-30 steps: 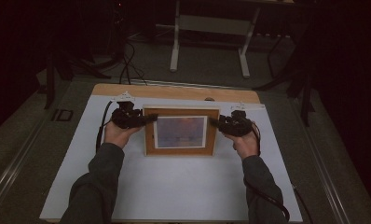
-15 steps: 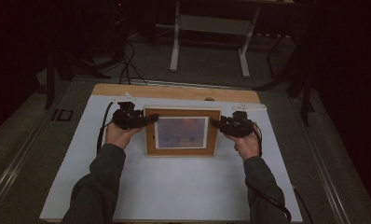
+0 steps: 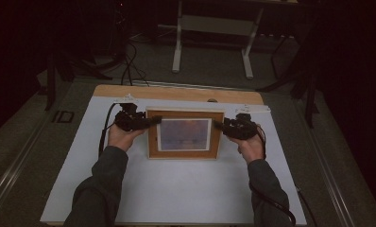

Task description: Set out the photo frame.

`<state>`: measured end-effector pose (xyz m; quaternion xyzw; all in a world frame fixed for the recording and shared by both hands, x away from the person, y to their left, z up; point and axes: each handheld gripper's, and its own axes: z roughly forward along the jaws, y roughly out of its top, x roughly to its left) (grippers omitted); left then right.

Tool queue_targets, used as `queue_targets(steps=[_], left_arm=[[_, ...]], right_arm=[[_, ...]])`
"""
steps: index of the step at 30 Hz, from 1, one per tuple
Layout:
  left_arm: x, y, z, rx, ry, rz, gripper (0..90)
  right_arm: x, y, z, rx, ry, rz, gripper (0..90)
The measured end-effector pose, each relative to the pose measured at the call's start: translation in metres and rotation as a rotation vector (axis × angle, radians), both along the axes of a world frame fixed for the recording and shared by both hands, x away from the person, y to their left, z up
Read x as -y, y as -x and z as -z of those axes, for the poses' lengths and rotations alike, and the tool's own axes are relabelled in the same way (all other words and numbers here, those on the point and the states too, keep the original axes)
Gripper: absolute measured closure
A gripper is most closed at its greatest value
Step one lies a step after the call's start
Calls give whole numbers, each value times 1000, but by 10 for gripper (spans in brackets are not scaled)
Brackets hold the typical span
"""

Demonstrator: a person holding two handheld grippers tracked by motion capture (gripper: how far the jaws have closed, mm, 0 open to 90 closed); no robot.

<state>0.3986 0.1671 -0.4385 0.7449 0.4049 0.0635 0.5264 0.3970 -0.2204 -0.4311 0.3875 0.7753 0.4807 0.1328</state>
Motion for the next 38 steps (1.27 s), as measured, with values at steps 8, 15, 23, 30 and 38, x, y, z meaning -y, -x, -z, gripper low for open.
queue_targets(steps=[8,15,23,30,38], left_arm=[[-4,5,-2,19,-15,-44,434],[-17,12,-12,27,-21,-54,446],[-35,24,-23,47,-17,-66,468],[-44,35,-30,55,-27,-84,492],[-53,47,-27,40,-58,-128,501]], right_arm=[[1,1,4,-12,35,-4,554],[4,5,1,-9,33,-10,532],[14,11,-5,-7,35,-1,528],[24,17,-8,-10,39,8,533],[37,22,-3,-37,62,30,551]])
